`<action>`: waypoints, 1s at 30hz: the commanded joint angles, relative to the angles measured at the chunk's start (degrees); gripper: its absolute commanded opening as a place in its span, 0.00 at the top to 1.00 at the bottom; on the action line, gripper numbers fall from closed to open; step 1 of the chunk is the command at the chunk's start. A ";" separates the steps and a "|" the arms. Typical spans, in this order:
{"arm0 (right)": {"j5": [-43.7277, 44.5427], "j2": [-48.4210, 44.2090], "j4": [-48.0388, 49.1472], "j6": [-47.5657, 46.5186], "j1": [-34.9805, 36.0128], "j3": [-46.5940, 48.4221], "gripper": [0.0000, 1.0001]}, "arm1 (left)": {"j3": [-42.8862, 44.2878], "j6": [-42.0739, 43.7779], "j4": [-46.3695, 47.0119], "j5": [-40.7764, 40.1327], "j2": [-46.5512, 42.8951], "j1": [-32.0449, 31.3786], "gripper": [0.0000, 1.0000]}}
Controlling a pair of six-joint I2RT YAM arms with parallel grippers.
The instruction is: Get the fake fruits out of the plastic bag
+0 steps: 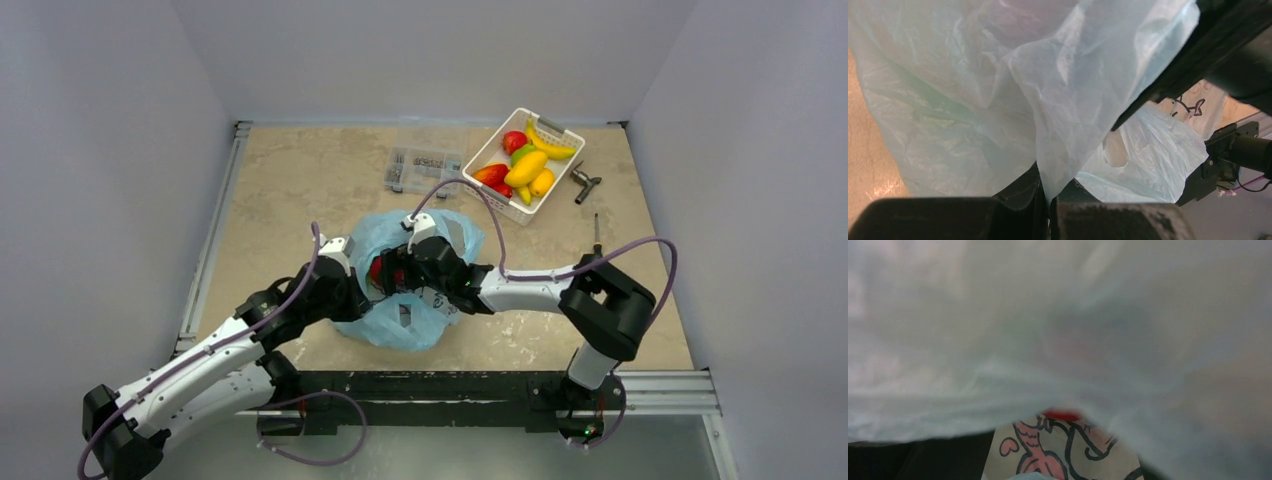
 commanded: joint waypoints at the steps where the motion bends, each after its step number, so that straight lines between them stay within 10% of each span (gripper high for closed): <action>1: -3.09 3.27 -0.53 -4.61 0.32 4.90 0.01 | 3.32 -0.35 4.47 -1.00 2.56 -0.15 1.00; 10: -1.14 9.83 2.07 -5.23 0.34 7.98 0.07 | 1.89 -1.65 7.40 0.71 3.83 -0.11 1.00; 21: -4.38 -2.26 1.31 -5.12 0.30 1.57 0.88 | 0.57 -2.50 4.14 -2.18 0.75 -0.20 1.00; 30: -13.65 -25.30 -7.52 -4.16 0.05 -10.77 1.00 | -0.14 -1.66 3.37 -2.82 -0.20 -0.12 1.00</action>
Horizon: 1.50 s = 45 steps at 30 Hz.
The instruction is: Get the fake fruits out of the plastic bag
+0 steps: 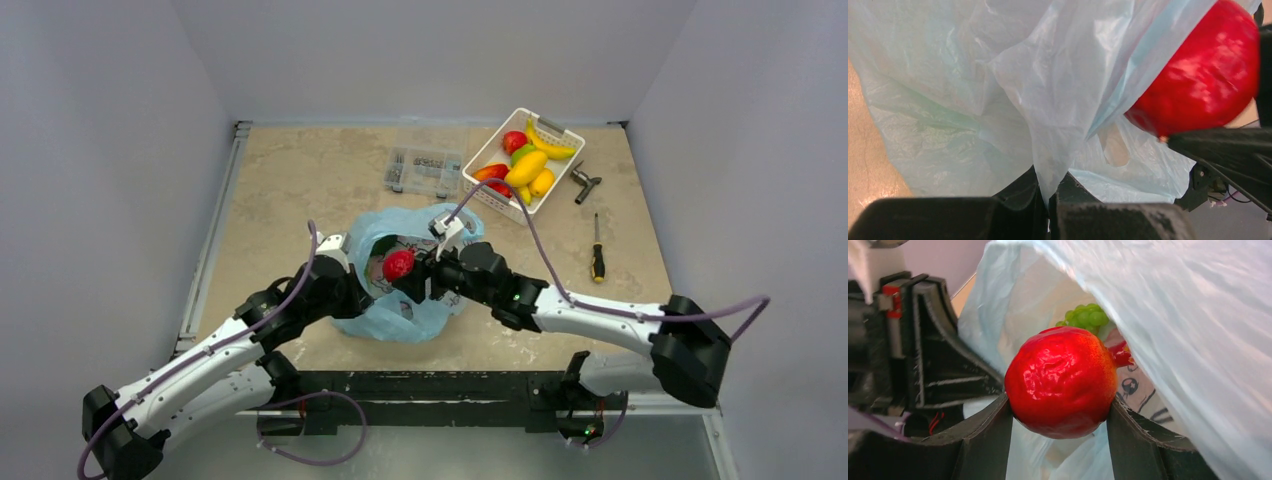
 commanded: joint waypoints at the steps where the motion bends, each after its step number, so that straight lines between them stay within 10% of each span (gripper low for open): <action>1: -3.86 -10.18 -7.91 -0.12 -0.09 -4.11 1.00 | -0.94 -0.01 0.53 -1.21 -0.90 -0.06 1.00; 11: 7.36 -28.94 -22.47 -1.75 -0.10 1.45 1.00 | -2.68 0.18 1.51 -0.43 -1.12 -0.12 1.00; 22: 41.89 -24.57 -19.19 -5.64 -6.62 10.04 1.00 | -2.90 0.19 3.17 1.33 -1.79 -0.06 1.00; 45: 20.70 21.64 -17.20 -4.69 -47.33 38.48 1.00 | -3.01 2.02 3.90 2.51 -2.25 -0.13 1.00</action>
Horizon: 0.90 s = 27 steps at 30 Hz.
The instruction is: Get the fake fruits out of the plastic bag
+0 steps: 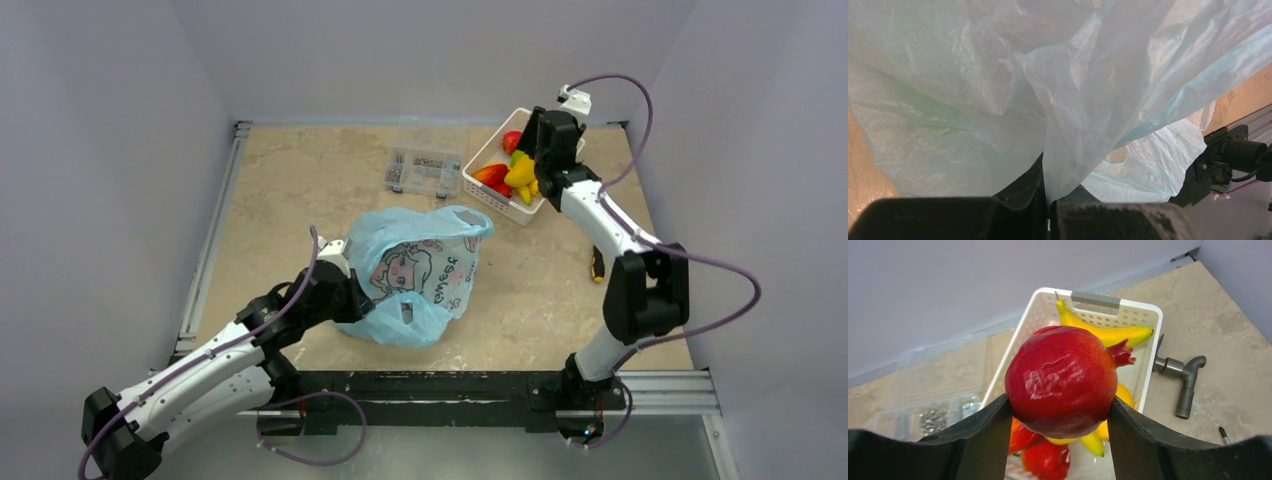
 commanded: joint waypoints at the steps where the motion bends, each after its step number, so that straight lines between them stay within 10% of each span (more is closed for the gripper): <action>1: -4.55 10.21 -0.92 -0.03 -5.13 8.94 1.00 | 0.60 0.96 1.16 0.91 -0.78 -0.11 1.00; 11: -13.48 26.86 -11.15 0.83 -11.59 25.16 0.91 | 1.69 1.31 2.07 3.57 2.45 -0.14 1.00; 16: -14.66 28.56 -13.52 0.53 -11.82 26.78 0.55 | 2.57 2.96 2.17 3.05 4.69 -0.12 1.00; 17: -14.82 29.12 -16.21 -0.09 -11.77 29.24 0.29 | 3.53 3.23 1.55 2.01 5.71 -0.09 1.00; 19: -15.16 29.52 -19.53 -0.15 -11.78 32.22 0.15 | 3.81 2.83 1.88 1.54 6.20 -0.11 1.00; 27: -20.83 16.42 -26.71 4.97 -10.02 24.65 0.07 | 3.51 0.07 2.69 -0.26 6.04 -0.12 1.00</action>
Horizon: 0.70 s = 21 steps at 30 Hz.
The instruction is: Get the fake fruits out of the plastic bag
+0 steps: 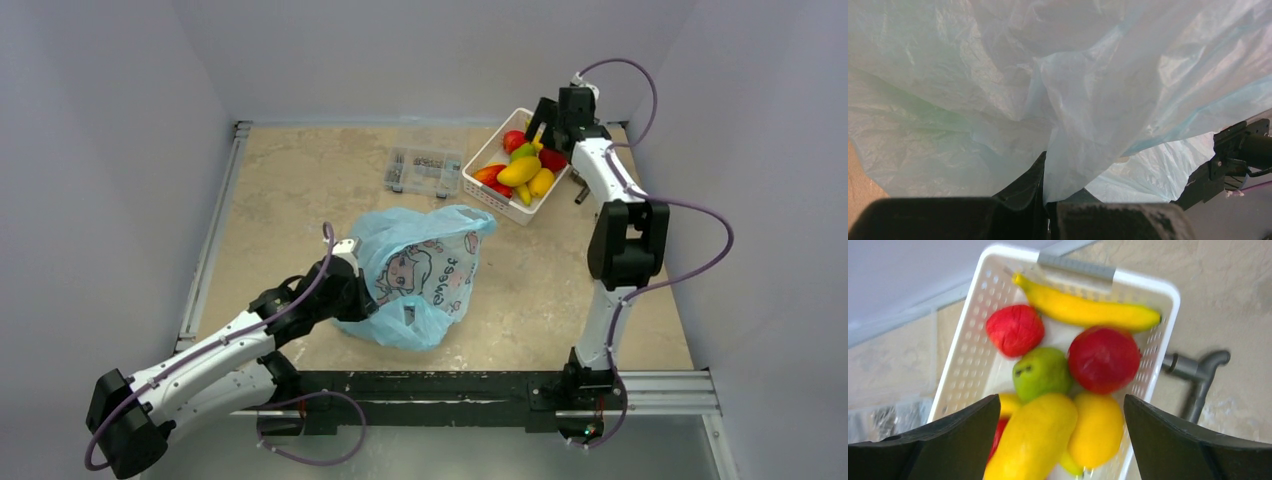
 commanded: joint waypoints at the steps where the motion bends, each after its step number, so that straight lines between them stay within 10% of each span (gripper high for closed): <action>1: -8.67 -16.58 -0.35 4.96 2.85 -12.47 0.07 | 2.27 -1.74 1.81 -1.72 -0.33 -0.10 1.00; 12: -23.61 -60.87 4.27 8.36 12.39 -50.30 0.08 | 3.98 -2.58 -4.54 -5.10 -1.87 -0.09 1.00; 21: -36.54 -77.86 0.36 8.22 21.66 -59.73 0.11 | 3.71 -2.04 -2.94 -3.99 -1.42 -0.10 1.00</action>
